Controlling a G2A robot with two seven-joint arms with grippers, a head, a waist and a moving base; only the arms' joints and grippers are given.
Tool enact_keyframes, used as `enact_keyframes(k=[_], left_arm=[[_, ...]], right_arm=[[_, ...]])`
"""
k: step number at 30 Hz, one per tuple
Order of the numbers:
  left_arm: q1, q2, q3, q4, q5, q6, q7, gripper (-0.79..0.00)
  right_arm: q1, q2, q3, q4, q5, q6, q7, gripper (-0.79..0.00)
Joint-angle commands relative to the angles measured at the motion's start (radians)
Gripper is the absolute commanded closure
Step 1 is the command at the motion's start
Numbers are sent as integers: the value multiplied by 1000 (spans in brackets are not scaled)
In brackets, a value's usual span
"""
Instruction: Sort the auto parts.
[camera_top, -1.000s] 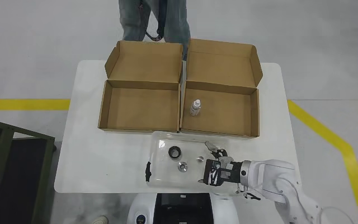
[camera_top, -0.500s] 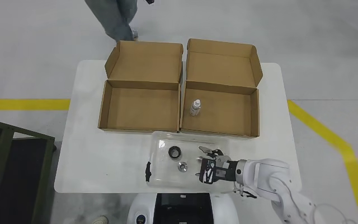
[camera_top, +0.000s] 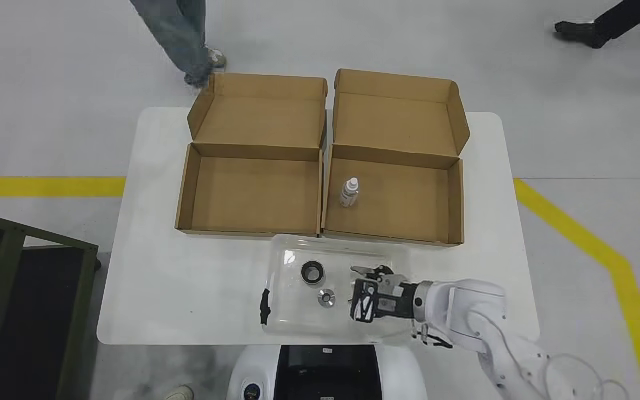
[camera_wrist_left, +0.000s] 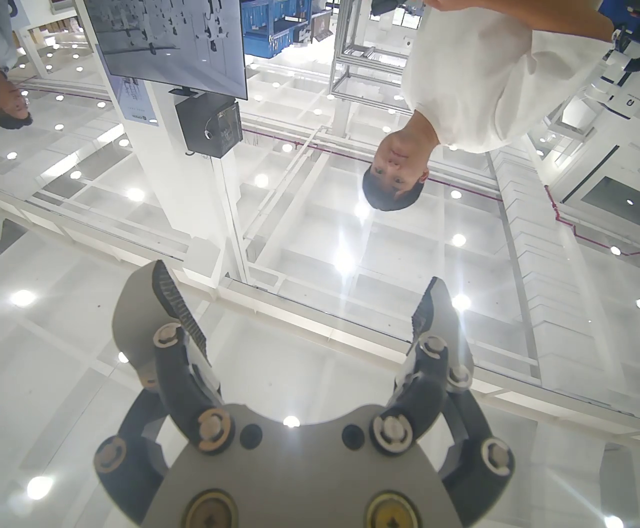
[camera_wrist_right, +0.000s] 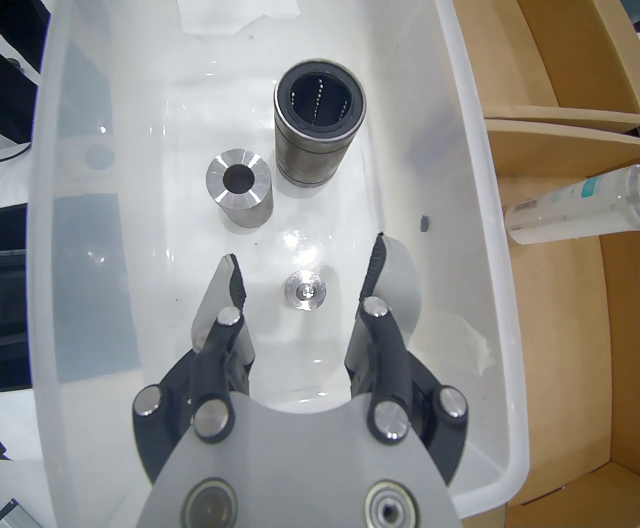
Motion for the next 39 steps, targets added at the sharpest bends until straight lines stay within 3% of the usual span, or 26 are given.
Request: enact_keyframes(k=[1,9,15,23,25,28,39], left_arm=[[0,0,0,0,0,0,0,-785],[0,0,0,0,0,0,0,-785],[0,0,0,0,0,0,0,-785],[0,0,0,0,0,0,0,-785],[0,0,0,0,0,0,0,-785],[0,0,0,0,0,0,0,-785],[0,0,0,0,0,0,0,-785]], right_arm=[[6,0,-6,7,-3,2,2,-391],[25,0,-32,26,-40,0,22,-360],[30,2,-37,29,-53,-3,29,-234],[39,3,-50,46,-63,3,28,-268],[41,2,-54,49,-66,7,27,-206],[46,2,-59,51,-69,9,24,0],[18,11,-12,-22,34,-16,8,0]])
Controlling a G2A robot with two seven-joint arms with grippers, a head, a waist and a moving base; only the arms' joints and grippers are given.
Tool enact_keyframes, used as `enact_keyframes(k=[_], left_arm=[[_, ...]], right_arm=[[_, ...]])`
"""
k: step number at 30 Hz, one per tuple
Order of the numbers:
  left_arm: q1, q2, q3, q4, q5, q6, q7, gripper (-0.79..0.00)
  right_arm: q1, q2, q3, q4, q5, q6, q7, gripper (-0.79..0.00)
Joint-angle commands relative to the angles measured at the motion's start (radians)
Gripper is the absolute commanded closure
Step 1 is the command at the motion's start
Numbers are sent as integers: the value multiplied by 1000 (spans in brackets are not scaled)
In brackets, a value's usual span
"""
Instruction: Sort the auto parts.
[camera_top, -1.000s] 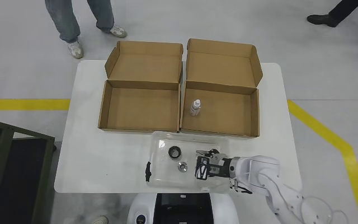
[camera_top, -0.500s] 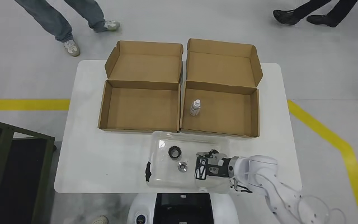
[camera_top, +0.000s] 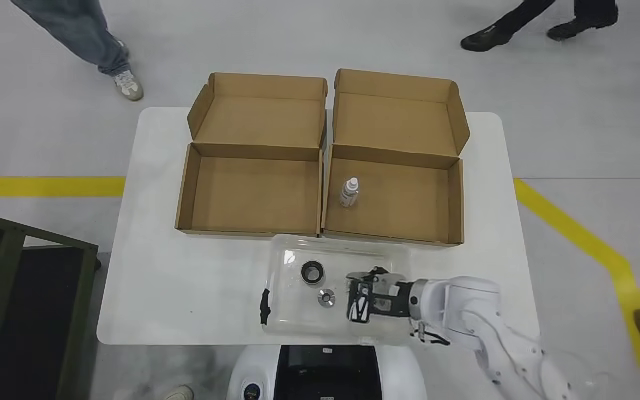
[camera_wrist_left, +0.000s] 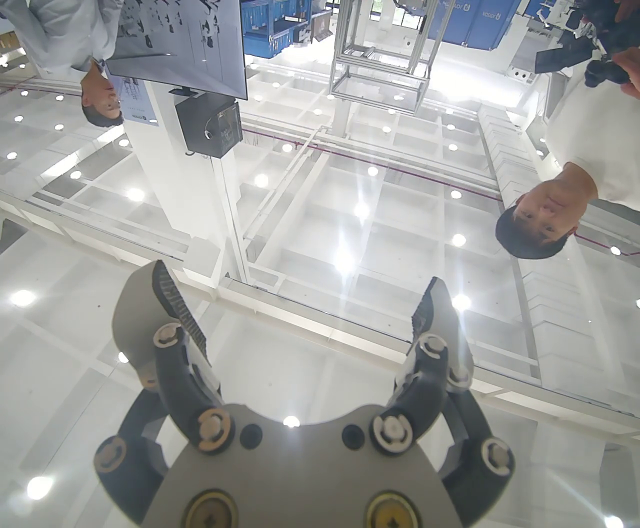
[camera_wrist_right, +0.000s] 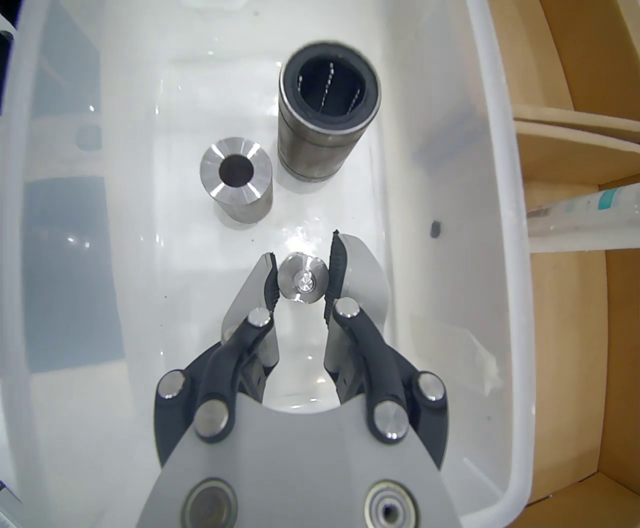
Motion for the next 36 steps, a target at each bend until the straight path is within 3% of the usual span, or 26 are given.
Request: enact_keyframes(k=[1,12,26,36], left_arm=[[0,0,0,0,0,0,0,-785],[0,0,0,0,0,0,0,-785],[0,0,0,0,0,0,0,-785],[0,0,0,0,0,0,0,-785]], right_arm=[[-15,3,22,-23,43,-4,-7,0],[-54,8,90,-98,300,23,-129,0],[12,-9,67,-49,604,79,-305,0],[61,-21,80,-6,725,112,-404,0]])
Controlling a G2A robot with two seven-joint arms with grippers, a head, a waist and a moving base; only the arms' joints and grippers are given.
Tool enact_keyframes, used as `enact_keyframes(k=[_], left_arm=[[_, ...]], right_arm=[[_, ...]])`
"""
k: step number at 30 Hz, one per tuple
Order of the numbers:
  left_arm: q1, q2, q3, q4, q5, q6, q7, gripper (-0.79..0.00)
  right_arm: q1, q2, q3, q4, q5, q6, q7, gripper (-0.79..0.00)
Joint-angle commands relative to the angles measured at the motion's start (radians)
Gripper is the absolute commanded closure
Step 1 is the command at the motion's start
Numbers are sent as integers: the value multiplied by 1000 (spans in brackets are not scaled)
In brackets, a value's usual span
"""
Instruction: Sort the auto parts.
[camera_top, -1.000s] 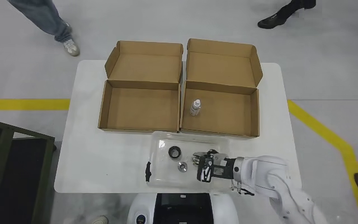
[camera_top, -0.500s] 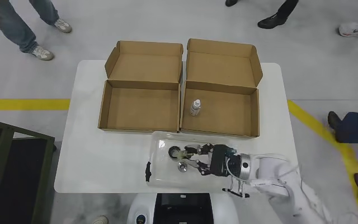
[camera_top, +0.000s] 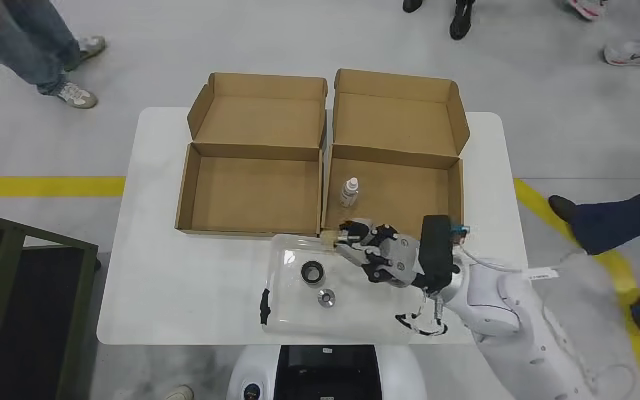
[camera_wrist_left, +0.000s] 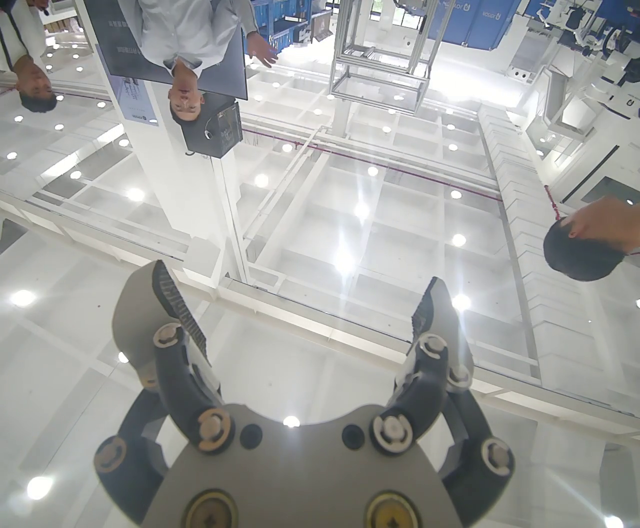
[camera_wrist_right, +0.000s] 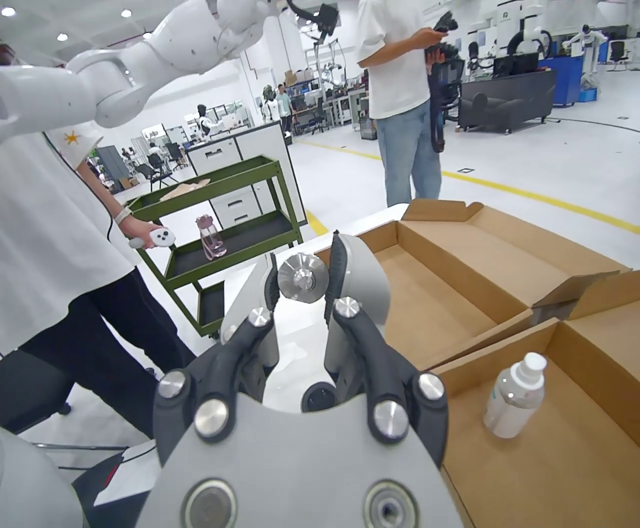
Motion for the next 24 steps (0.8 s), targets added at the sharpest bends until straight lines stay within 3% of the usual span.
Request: enact_keyframes(k=[1,14,24], left_arm=[[0,0,0,0,0,0,0,-785],[0,0,0,0,0,0,0,-785],[0,0,0,0,0,0,0,-785]], right_arm=[[7,-3,0,4,27,1,-29,0],[-1,-12,7,24,134,36,-55,0],[-1,-12,7,24,134,36,-55,0]])
